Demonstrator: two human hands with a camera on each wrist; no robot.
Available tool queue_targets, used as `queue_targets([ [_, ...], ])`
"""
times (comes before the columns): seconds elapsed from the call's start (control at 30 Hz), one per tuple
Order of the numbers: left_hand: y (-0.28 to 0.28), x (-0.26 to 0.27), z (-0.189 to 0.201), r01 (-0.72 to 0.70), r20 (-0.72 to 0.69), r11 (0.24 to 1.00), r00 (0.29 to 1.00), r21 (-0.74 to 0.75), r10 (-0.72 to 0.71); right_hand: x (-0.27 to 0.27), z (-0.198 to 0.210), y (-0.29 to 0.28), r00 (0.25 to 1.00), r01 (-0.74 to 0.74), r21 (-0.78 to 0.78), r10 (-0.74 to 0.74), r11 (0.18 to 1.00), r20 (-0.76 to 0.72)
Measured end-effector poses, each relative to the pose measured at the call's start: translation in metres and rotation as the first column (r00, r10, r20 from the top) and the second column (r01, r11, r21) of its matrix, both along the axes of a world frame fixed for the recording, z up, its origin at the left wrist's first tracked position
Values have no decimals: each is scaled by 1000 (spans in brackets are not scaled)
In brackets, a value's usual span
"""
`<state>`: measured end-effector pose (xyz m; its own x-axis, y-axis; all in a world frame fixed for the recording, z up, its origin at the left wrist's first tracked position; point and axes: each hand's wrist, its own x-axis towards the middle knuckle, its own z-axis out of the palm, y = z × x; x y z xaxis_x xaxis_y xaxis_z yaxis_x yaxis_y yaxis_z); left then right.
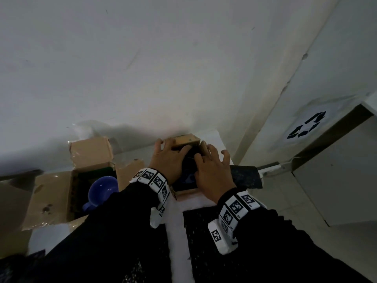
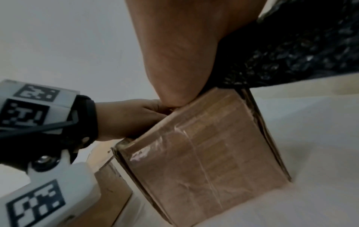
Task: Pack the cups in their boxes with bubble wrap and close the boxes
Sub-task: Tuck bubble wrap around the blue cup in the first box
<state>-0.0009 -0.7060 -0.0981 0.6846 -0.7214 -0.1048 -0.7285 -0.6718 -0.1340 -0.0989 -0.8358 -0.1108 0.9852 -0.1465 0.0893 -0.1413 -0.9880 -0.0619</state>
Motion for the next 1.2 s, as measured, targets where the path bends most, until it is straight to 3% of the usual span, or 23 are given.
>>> queue_targets([
  [0.1,1,1,-5,-73,-94,997,993,-39,69,3,4,1,995,-14,-4,13,1000,-103],
  [0.17,6,-1,-4,-67,-52,994,997,-89,62,5,10,-1,989,-43,18,45,999,-138],
  [0.33,26,-20,-5,52,133,940,991,-337,-7,-11,23,-23,992,-111,232,120,966,-25],
  [0.47,37,-46,-9,42,107,906,994,-421,3,-24,32,-26,991,-114,299,132,947,-38],
  [0.53,39,-60,-11,38,90,906,996,-421,1,-22,38,-18,986,-124,209,144,970,-85],
  [0.67,42,-75,-14,48,71,909,997,-413,-20,-8,47,5,933,-178,-134,123,975,-339],
  [0.77,47,-74,-16,73,45,917,997,-393,-60,5,52,11,885,-197,-191,91,962,-456],
  [0.9,53,-70,-22,110,15,916,993,-385,-113,6,56,3,853,-221,-70,158,973,-498],
  [1.0,51,-70,-23,95,-6,905,994,-414,-107,-14,59,-10,898,-266,60,270,962,-348],
  [1.2,50,-70,-28,58,-86,879,990,-473,-112,-41,64,-29,948,-147,278,215,949,-234],
])
